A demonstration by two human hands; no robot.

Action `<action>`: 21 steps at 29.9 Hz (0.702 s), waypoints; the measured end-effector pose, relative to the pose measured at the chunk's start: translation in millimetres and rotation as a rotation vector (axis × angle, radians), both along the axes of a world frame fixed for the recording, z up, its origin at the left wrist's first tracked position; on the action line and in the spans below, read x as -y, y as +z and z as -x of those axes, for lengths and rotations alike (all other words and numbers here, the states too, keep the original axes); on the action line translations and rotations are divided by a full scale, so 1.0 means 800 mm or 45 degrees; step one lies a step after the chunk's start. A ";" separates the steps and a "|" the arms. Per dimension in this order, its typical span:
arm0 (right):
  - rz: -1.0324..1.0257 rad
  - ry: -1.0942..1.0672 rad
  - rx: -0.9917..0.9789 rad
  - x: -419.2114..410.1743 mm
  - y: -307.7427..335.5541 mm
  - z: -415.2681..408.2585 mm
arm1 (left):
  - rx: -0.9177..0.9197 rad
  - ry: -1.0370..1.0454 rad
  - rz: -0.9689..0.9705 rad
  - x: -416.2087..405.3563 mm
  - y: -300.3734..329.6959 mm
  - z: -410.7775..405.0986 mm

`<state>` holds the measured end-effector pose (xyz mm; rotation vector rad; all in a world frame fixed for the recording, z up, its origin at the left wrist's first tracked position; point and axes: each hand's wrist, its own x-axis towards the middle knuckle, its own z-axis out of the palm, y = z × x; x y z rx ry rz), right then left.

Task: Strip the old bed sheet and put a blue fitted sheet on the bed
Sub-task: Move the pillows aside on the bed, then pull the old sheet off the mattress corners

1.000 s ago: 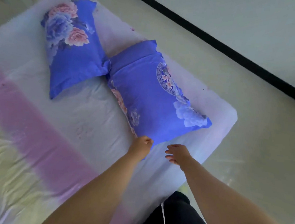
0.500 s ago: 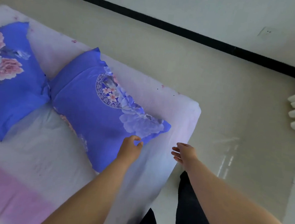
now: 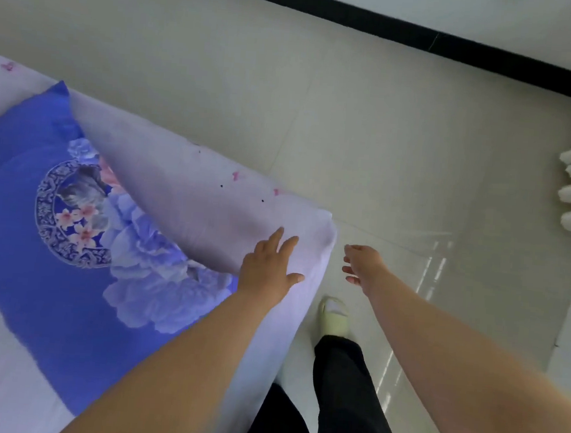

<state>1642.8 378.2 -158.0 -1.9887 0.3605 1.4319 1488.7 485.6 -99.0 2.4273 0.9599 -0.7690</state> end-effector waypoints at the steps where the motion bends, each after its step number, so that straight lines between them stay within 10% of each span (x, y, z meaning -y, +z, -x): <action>1: 0.009 0.044 -0.003 -0.008 -0.017 -0.004 | -0.036 -0.101 -0.025 -0.002 -0.012 -0.012; 13: -0.305 0.153 0.074 -0.071 -0.103 -0.036 | 0.290 -0.367 -0.201 -0.005 -0.097 -0.082; 21: -0.549 -0.482 -0.544 -0.032 -0.059 0.013 | -0.249 -0.734 -0.187 -0.046 -0.048 -0.124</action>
